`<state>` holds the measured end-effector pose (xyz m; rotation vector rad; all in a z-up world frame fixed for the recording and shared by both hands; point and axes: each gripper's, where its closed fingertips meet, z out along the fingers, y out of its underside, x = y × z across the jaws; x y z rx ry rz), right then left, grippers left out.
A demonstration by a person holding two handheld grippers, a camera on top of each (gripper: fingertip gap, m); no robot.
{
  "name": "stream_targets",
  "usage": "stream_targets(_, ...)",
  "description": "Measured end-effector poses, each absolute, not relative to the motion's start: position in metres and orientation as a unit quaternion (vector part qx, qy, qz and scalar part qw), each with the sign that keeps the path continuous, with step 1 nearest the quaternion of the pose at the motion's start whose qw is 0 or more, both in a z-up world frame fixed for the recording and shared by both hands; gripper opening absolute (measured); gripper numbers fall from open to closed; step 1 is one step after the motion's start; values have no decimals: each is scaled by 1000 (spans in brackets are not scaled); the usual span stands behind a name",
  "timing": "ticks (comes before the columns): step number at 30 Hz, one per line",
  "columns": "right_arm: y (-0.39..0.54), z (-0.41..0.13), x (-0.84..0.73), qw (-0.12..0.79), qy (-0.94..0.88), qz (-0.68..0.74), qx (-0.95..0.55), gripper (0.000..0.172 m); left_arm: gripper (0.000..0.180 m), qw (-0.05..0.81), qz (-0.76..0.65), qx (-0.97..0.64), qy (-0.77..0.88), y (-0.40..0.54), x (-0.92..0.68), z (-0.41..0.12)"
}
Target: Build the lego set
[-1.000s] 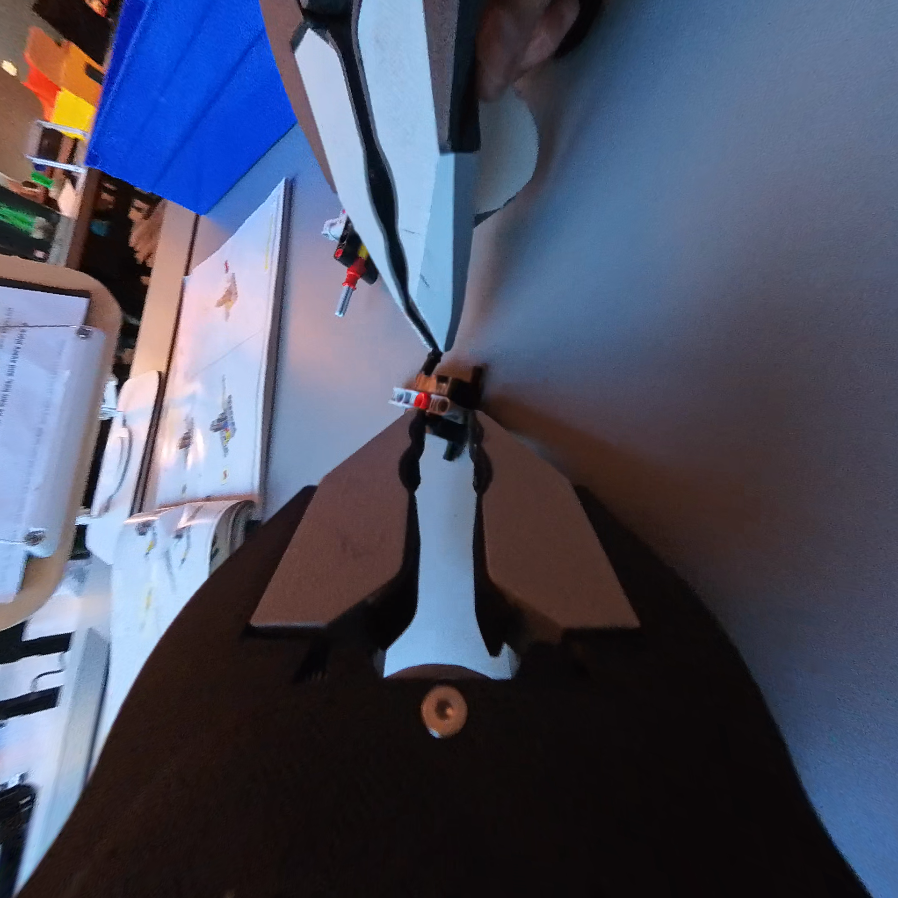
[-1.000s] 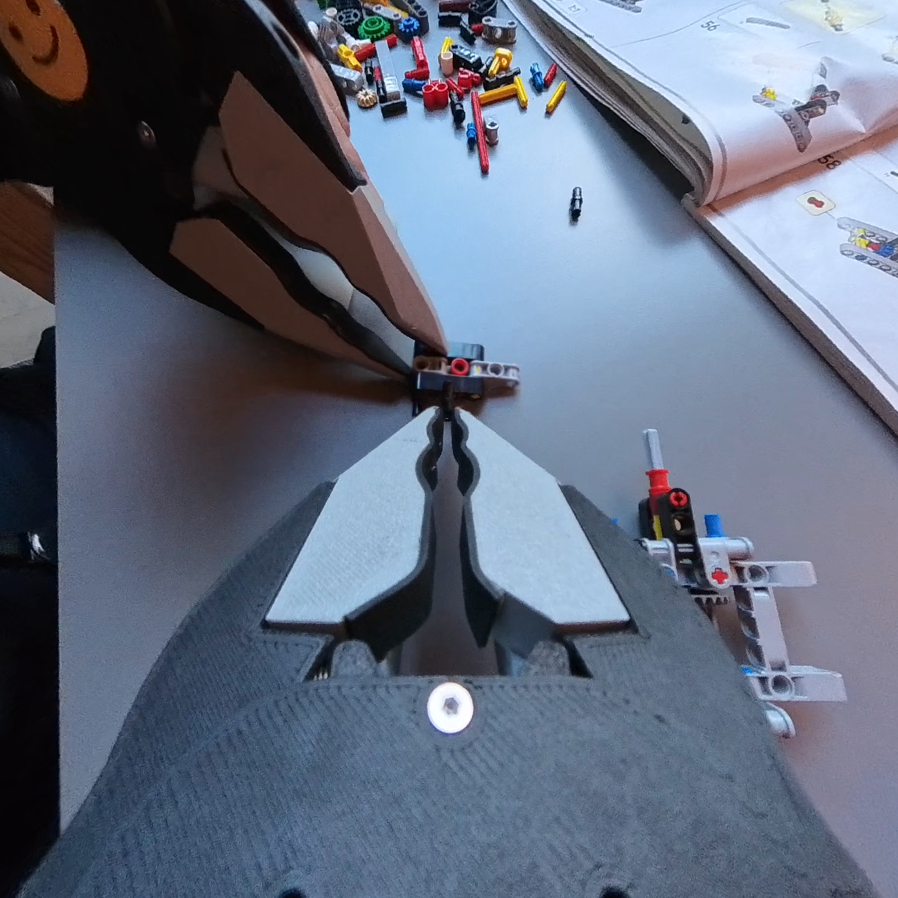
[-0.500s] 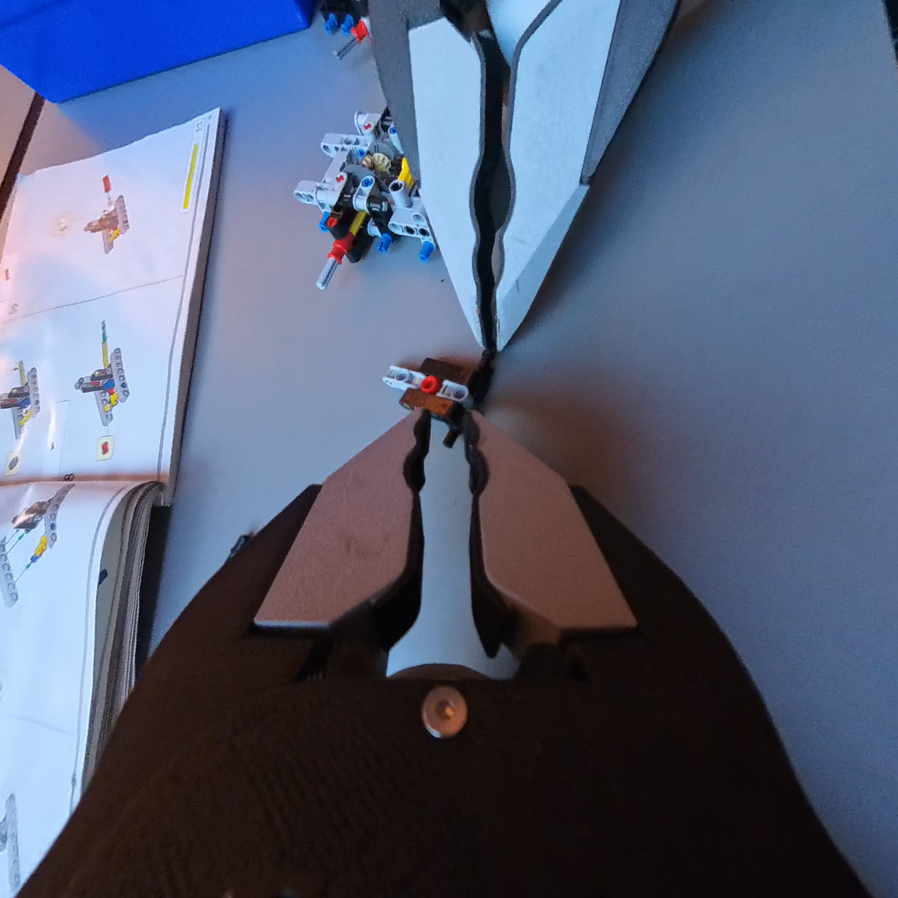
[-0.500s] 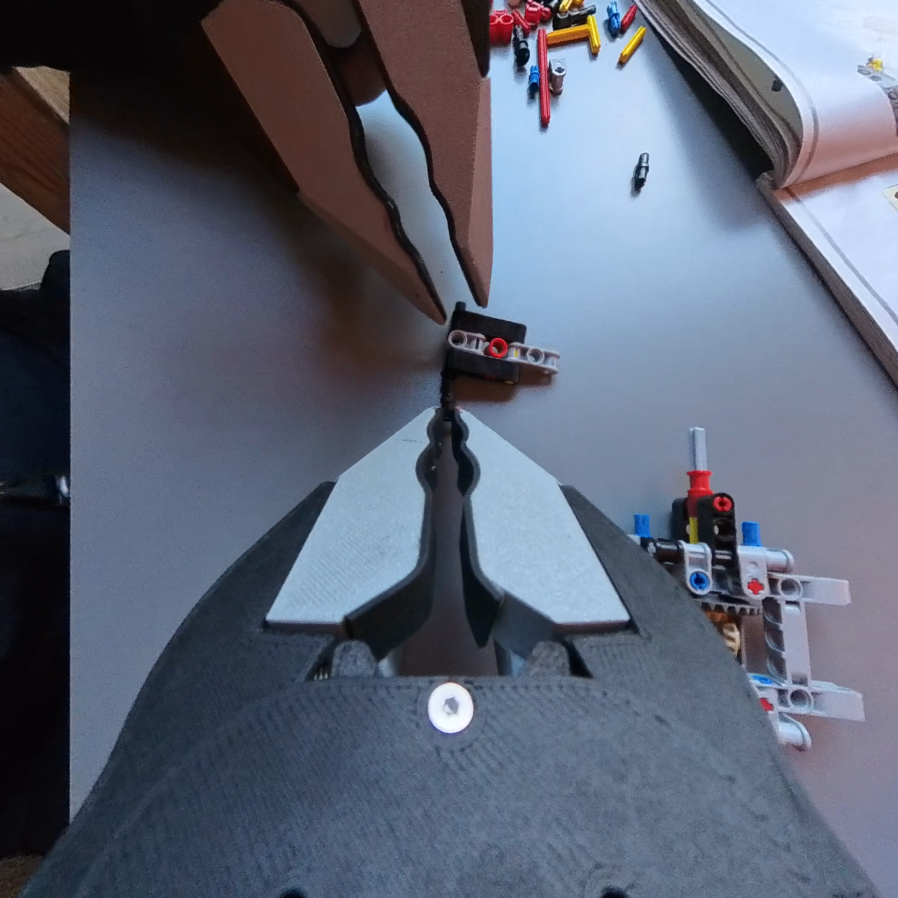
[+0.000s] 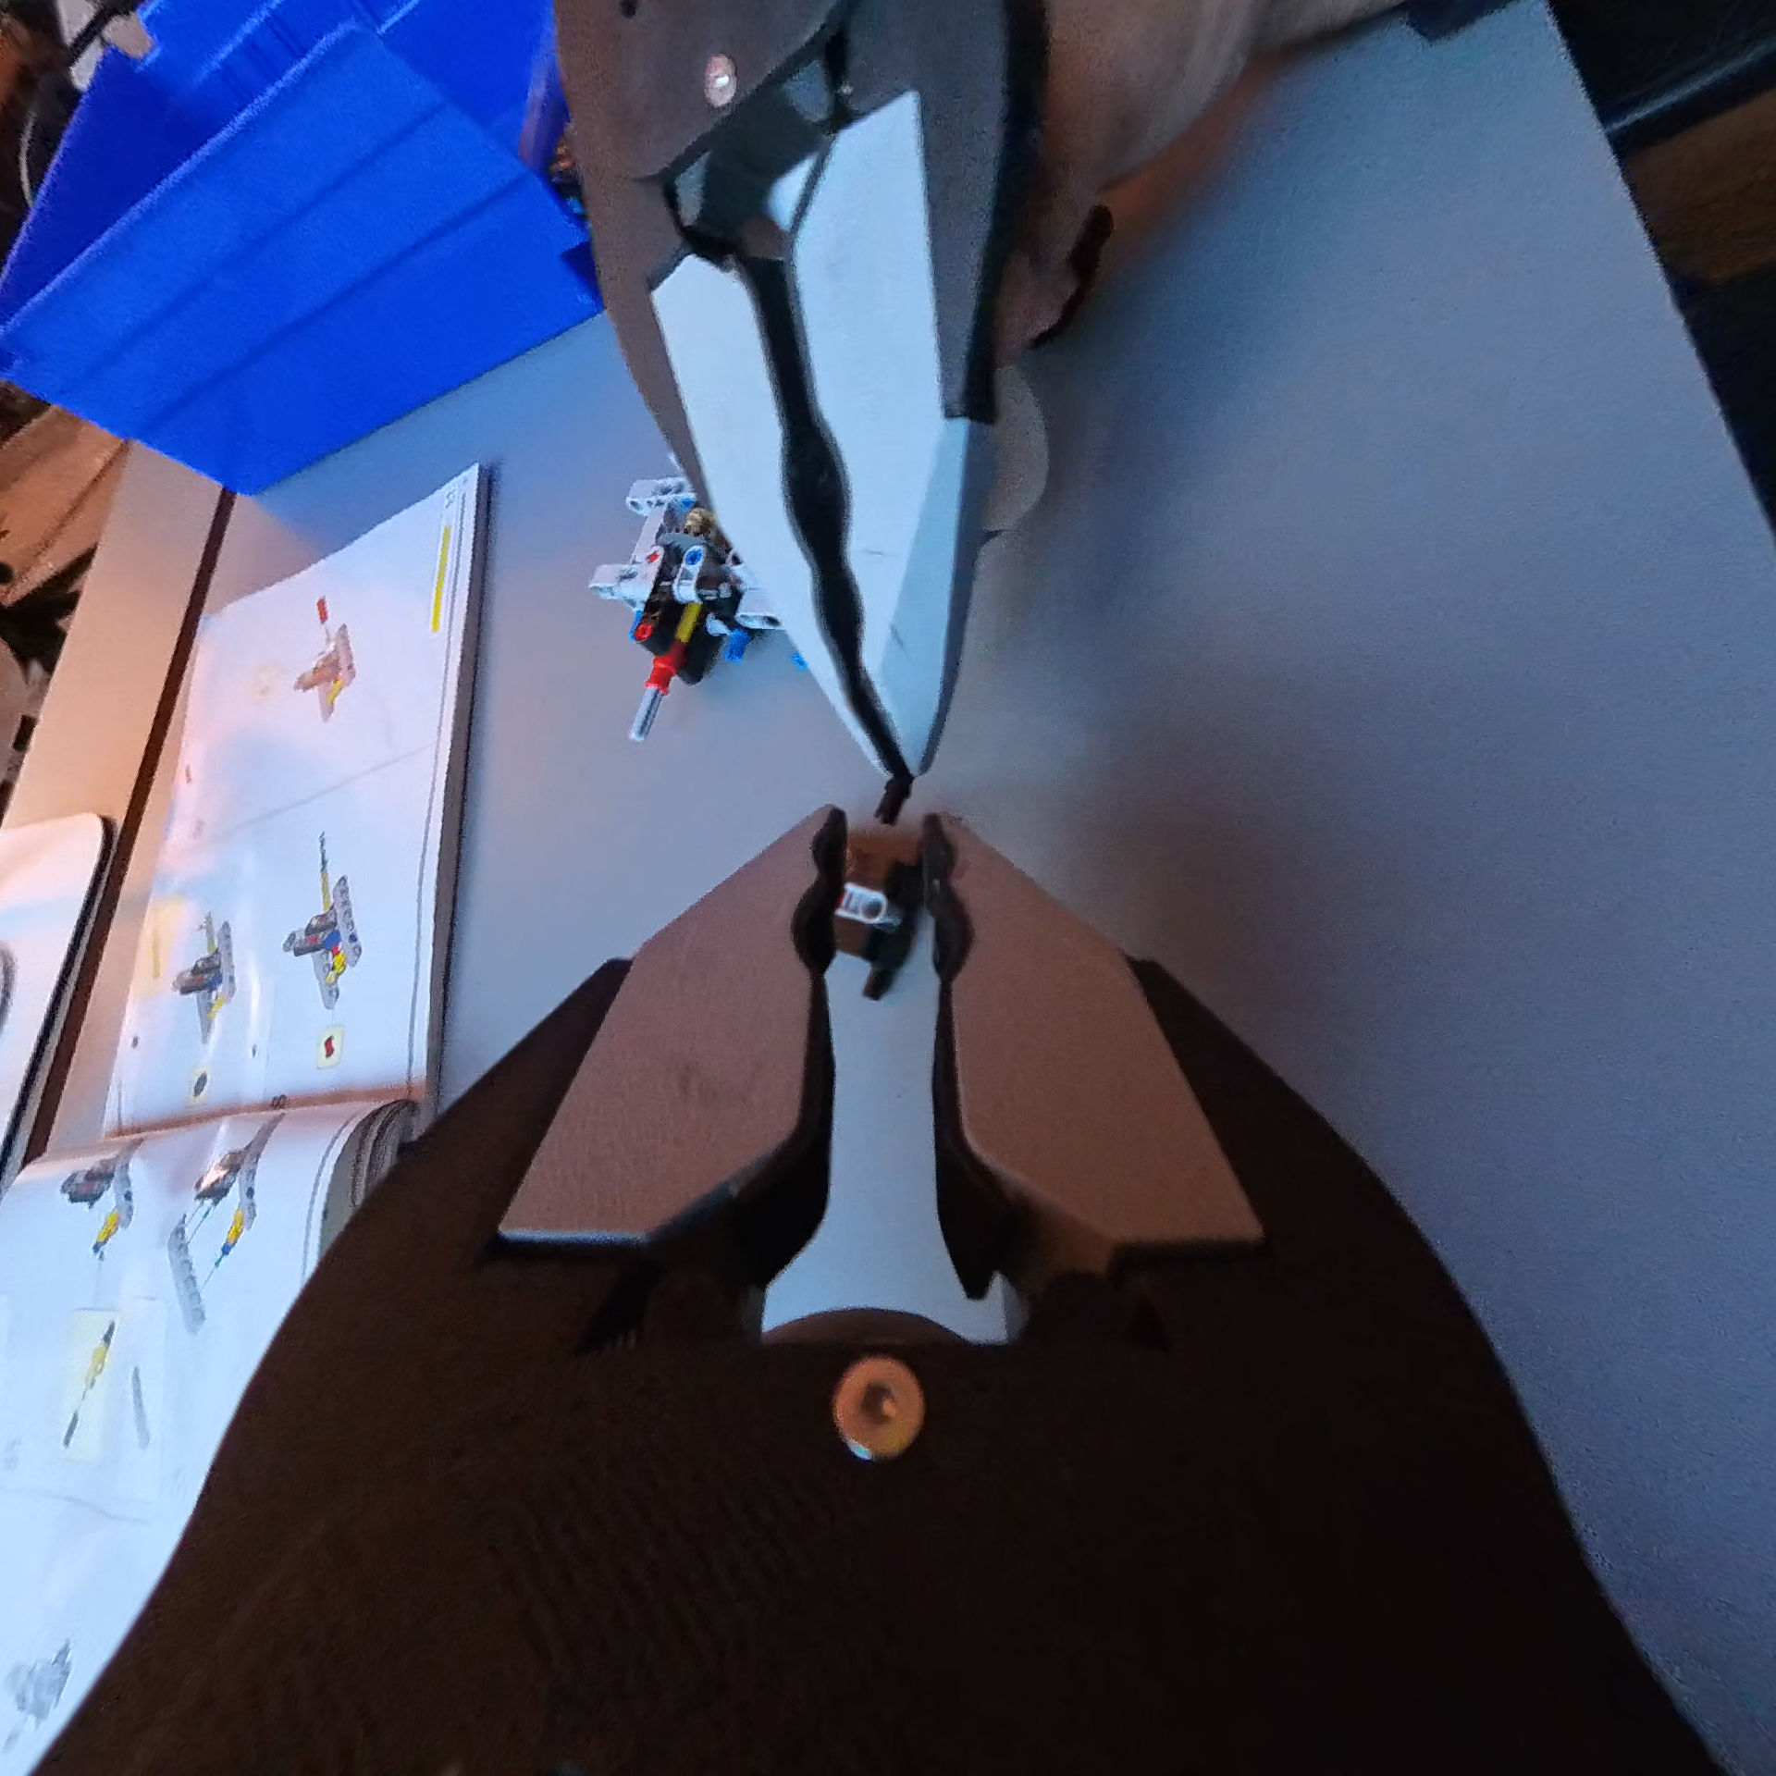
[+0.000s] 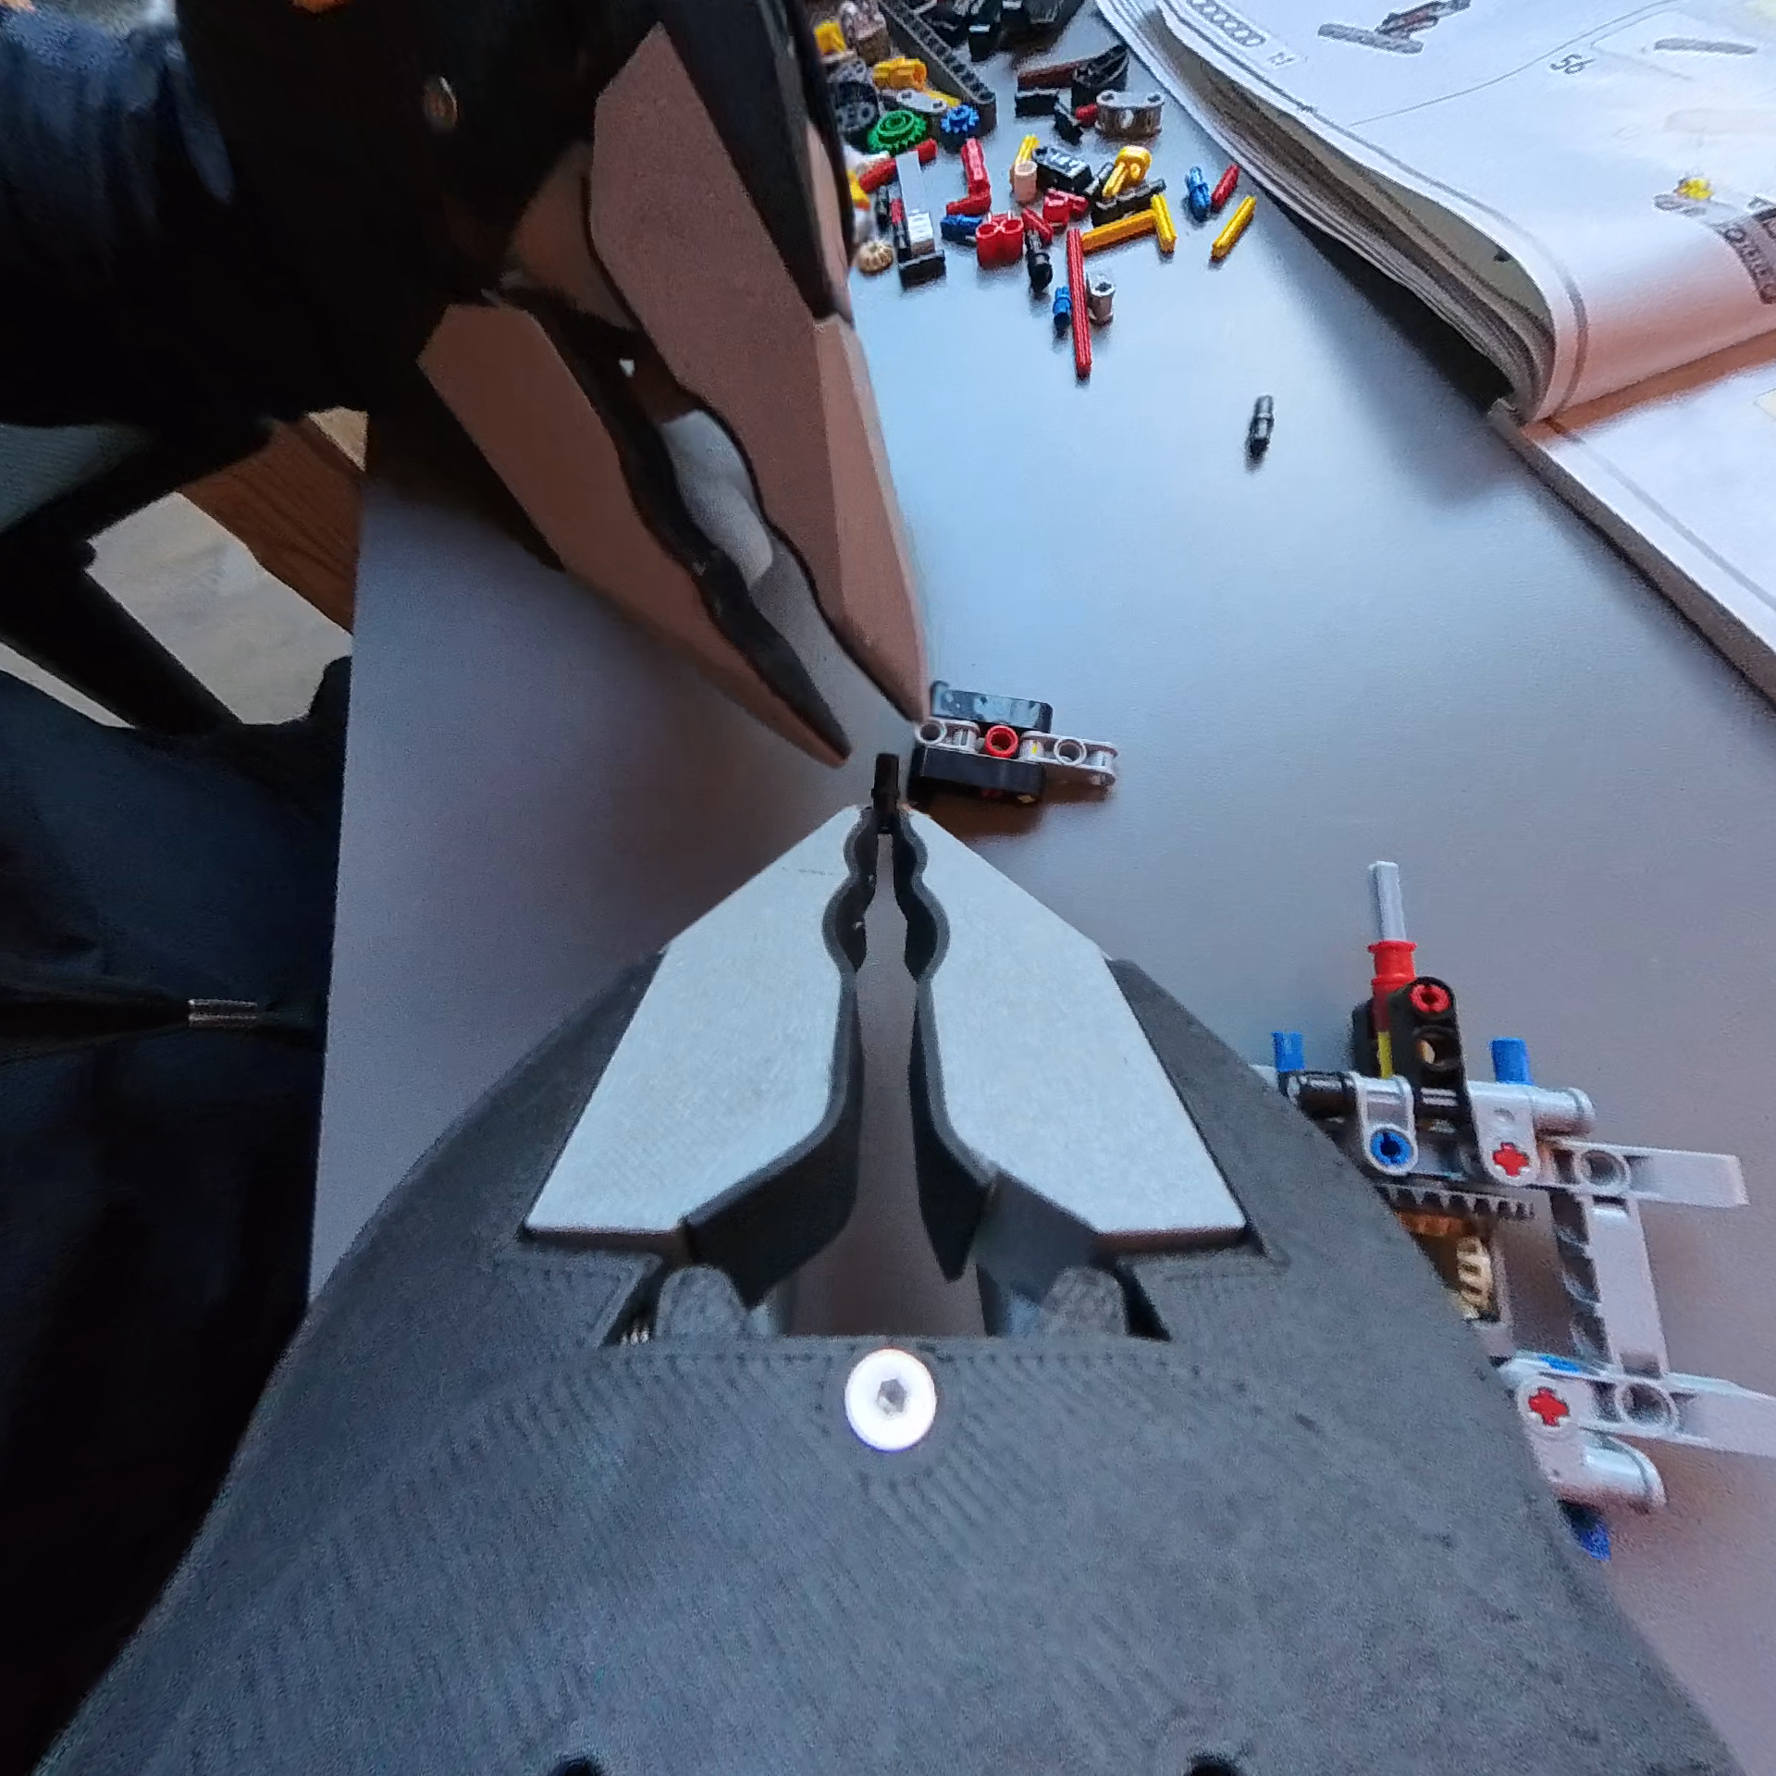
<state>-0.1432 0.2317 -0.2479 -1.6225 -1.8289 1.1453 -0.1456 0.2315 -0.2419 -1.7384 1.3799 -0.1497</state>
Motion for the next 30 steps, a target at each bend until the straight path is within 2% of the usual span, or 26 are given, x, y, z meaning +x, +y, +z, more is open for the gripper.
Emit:
stream_targets(14, 220, -247, -143, 183, -661, 448, -574, 0, 2, 448, -12, -657, 606, 226, -143, -251)
stream_targets(30, 227, -239, -145, 213, -650, 462, -564, 0, 1, 480, -23, -662, 575, 231, -143, -245)
